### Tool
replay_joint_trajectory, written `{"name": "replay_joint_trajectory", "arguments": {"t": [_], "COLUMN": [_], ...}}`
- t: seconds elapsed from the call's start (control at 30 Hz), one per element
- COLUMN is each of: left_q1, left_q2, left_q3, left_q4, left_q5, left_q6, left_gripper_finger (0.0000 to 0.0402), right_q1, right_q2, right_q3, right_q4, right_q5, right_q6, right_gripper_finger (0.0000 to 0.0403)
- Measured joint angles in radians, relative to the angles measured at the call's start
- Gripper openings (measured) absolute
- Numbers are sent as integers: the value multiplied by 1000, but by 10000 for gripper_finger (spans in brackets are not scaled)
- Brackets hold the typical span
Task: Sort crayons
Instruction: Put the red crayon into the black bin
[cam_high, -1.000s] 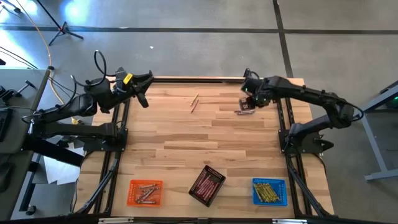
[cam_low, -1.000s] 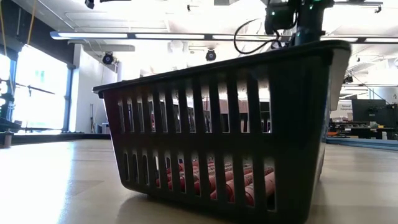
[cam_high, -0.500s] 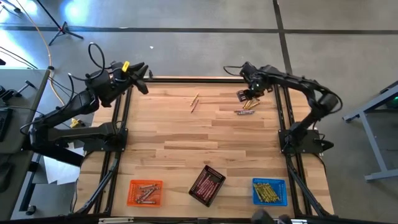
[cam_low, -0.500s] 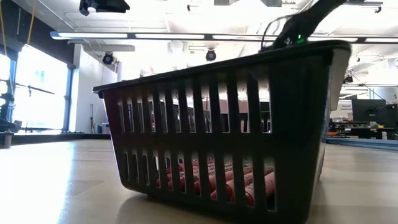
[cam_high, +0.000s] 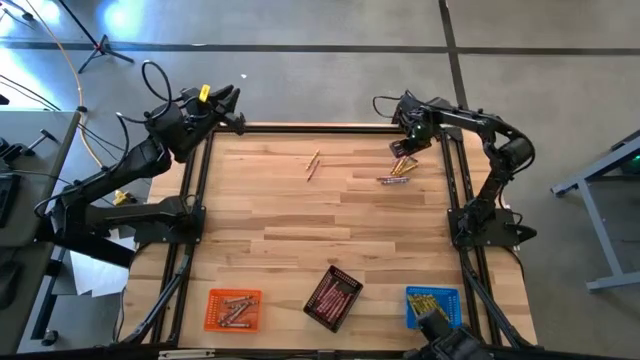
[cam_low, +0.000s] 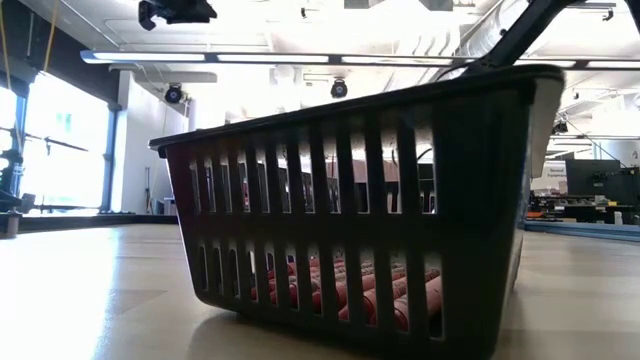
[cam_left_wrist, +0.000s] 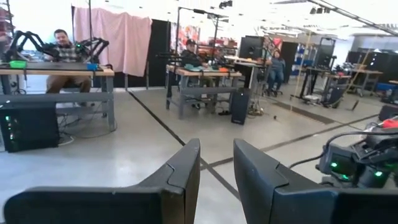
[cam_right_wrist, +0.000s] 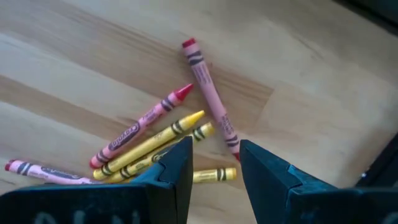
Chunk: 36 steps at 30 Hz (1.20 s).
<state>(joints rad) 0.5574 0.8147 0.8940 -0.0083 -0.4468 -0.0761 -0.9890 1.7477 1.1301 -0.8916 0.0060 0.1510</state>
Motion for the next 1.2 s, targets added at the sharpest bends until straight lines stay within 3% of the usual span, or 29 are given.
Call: {"name": "replay_joint_trajectory", "arguments": {"t": [0.4,0.83,1.2], "left_q1": [78,93,93], "left_q2": [74,79,79], "left_q3": [0,0,0], "left_q4": [14,31,30], "left_q5": [153,176,176], "left_q6": [-53,-54,-54], "left_gripper_finger": [86,86,86], "right_q1": [-6,-7,-16], "right_q2": [51,110,118], "right_q3": [1,3,14], "right_q4": [66,128,116], "right_q5": [0,4,-30], "right_q6": [-20,-1,10], "right_gripper_finger": [116,113,24]}}
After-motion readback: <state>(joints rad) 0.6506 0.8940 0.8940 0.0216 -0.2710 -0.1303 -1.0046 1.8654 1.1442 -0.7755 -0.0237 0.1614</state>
